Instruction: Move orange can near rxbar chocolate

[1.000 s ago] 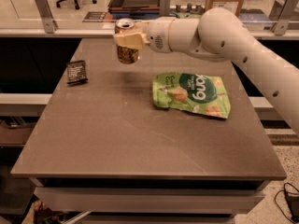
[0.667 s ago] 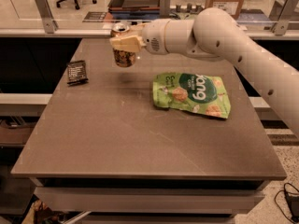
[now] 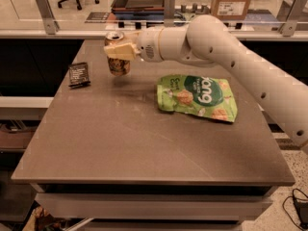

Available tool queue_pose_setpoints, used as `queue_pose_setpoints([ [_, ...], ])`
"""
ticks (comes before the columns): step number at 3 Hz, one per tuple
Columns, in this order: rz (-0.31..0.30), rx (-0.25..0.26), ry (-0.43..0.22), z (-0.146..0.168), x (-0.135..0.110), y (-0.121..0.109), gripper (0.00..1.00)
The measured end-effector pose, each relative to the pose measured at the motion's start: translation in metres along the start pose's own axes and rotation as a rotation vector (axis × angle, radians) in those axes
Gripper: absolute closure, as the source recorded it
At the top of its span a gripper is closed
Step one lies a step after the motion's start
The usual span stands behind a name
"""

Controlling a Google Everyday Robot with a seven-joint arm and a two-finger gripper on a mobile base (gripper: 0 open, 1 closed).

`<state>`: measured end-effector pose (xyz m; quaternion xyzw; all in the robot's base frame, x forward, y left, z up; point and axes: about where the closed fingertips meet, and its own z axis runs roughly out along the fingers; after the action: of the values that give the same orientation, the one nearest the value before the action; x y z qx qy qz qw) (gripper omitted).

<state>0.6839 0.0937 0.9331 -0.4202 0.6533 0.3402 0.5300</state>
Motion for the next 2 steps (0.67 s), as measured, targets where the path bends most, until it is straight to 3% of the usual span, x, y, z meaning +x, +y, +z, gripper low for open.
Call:
queue_pose_setpoints([
  [2,0.021,0.009,0.054,0.0229,0.0220,0.0018,1.00],
])
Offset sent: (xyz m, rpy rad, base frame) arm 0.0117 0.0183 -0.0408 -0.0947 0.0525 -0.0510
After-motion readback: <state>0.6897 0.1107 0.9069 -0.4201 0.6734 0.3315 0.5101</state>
